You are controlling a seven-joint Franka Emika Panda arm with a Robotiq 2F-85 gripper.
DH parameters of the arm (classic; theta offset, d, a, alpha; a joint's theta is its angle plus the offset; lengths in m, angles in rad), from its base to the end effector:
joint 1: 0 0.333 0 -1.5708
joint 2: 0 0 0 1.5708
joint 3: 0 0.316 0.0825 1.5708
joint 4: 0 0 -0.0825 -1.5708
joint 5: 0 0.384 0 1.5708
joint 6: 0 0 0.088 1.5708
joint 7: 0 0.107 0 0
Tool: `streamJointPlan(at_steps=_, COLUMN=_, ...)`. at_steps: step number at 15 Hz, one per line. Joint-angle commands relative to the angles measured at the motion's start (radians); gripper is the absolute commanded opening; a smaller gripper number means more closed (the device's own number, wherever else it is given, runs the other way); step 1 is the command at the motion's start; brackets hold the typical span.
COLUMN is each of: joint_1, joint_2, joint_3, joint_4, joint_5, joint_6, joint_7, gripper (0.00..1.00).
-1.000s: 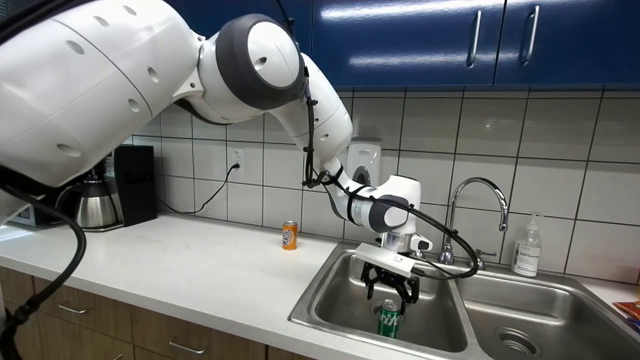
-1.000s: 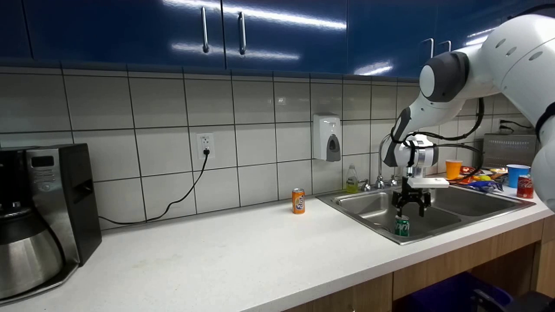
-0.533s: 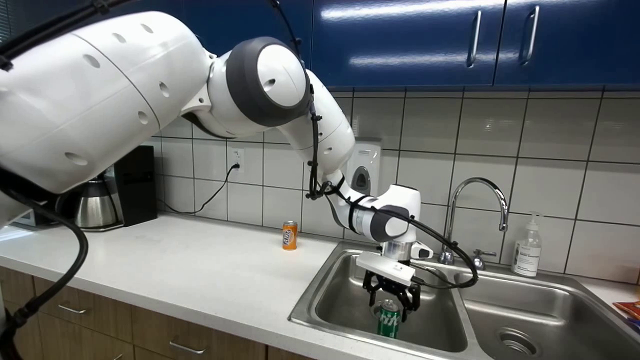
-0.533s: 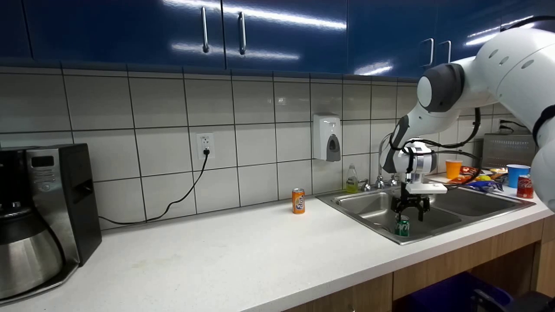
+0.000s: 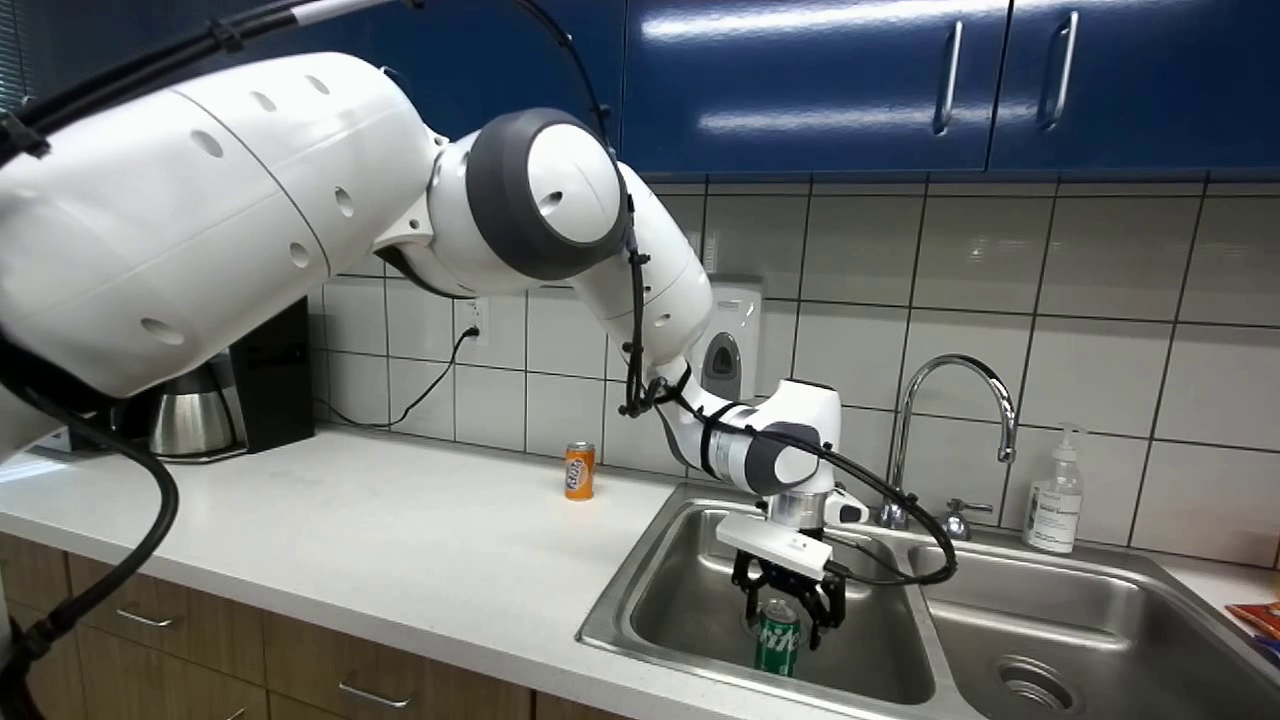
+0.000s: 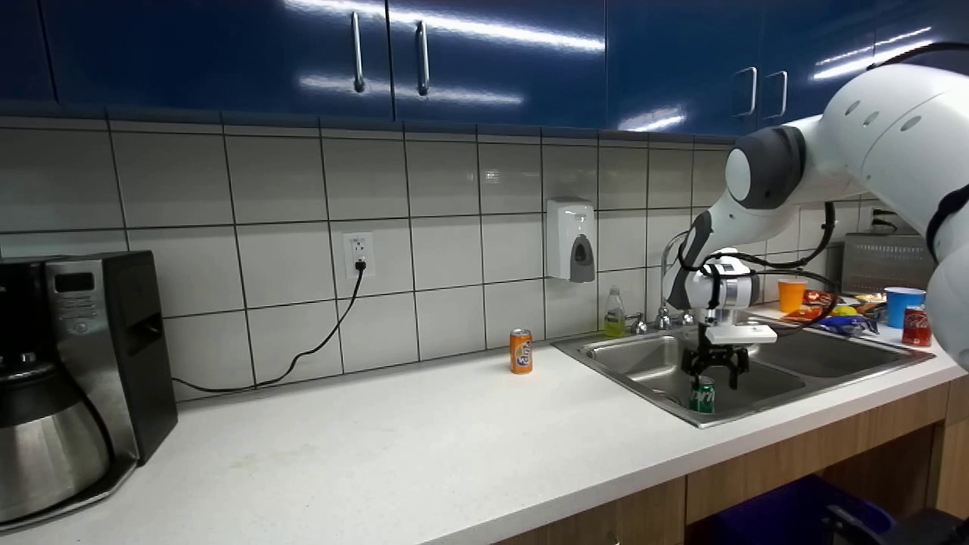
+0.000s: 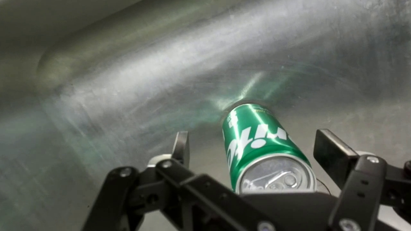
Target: Remove the green can from the sink.
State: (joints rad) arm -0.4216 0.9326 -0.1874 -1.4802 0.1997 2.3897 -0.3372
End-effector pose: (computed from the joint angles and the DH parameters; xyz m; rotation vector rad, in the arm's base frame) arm 0.5938 -0.3861 0.1227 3.0836 -0.5362 -0.0146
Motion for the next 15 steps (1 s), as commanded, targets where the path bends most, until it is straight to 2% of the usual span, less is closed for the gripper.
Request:
streamJointPlan(at_steps=1, joint_1=-0.021, joint_2=0.034, joint_3=0.027, joint_4=0.054, joint_5=-0.037, joint_6=0.003, joint_7=0.044, gripper=1.00)
streamJointPlan(at_steps=15, joint_1=-0.014, joint_2=0.086, joint_3=0.034, joint_4=0.128, joint_5=-0.044, joint_6=0.007, joint_7=0.075, gripper=1.00)
